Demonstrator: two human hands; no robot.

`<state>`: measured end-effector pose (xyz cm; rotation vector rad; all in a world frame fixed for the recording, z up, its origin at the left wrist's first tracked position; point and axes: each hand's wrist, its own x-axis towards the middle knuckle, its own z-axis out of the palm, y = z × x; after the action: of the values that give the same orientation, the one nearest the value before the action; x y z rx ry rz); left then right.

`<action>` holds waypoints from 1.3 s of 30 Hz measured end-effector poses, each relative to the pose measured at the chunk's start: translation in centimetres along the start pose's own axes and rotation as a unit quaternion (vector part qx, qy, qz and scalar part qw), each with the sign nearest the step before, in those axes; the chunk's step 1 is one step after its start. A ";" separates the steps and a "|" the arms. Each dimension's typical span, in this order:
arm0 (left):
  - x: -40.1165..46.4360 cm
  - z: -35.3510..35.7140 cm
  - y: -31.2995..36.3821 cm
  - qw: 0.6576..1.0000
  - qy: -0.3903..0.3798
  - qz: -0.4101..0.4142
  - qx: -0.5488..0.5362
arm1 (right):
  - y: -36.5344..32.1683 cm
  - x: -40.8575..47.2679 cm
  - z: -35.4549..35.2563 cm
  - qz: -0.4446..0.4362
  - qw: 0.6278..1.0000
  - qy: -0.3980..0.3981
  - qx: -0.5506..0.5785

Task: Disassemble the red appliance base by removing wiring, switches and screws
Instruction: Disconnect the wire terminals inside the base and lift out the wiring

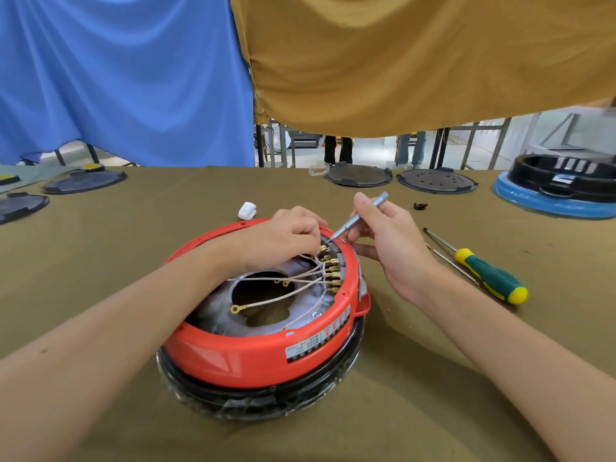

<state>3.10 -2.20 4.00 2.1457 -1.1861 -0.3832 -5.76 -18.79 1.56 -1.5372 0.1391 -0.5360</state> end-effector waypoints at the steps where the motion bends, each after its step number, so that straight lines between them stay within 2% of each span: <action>1: 0.0 0.0 0.0 1.000 0.004 0.005 0.010 | -0.1 -0.1 0.0 -0.003 1.000 0.008 0.009; 6: -0.4 -0.3 0.3 0.997 0.066 0.010 -0.032 | -0.4 -0.4 0.1 -0.016 1.000 0.020 0.015; 7: -0.4 -0.5 0.3 0.996 0.087 0.007 0.003 | -0.5 -0.4 0.1 -0.018 0.999 0.021 0.015; 9: -0.2 -1.2 0.1 0.981 0.101 -0.019 0.164 | -0.6 -0.5 0.1 -0.020 0.999 0.020 0.019; 11: -0.2 -1.9 -0.5 0.955 0.065 -0.066 0.282 | -0.6 -0.5 0.1 -0.024 0.999 0.017 0.022; 14: -0.6 -3.0 -1.3 0.945 0.021 -0.077 0.317 | -0.8 -0.5 0.0 -0.034 0.999 0.014 0.017; 19: -1.2 -5.2 -1.8 0.908 -0.018 -0.092 0.409 | -1.1 -0.8 -0.2 -0.055 0.998 -0.028 -0.004; 23: -1.6 -5.5 -2.2 0.896 -0.015 -0.118 0.428 | -1.4 -1.2 0.0 -0.071 0.996 -0.051 -0.004; 25: -2.1 -4.9 -2.2 0.916 0.029 -0.077 0.392 | -1.5 -1.4 0.1 -0.079 0.995 -0.059 -0.011; 28: -2.9 -3.3 -1.1 0.969 0.126 0.026 0.210 | -1.5 -1.6 0.3 -0.103 0.992 -0.063 -0.037; 31: -3.4 -1.5 0.4 0.989 0.115 0.035 0.089 | -1.3 -1.6 0.5 -0.131 0.987 -0.055 -0.068; 35: -3.5 0.1 1.0 0.992 0.075 0.000 0.102 | -1.2 -1.7 0.5 -0.156 0.982 -0.056 -0.095; 39: -3.4 0.4 1.2 0.992 0.079 -0.015 0.095 | -1.2 -1.8 0.5 -0.166 0.977 -0.046 -0.122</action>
<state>0.25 0.04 4.28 2.3120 -1.1400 -0.1131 -7.44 -17.46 2.27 -1.8358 -0.1327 -0.7303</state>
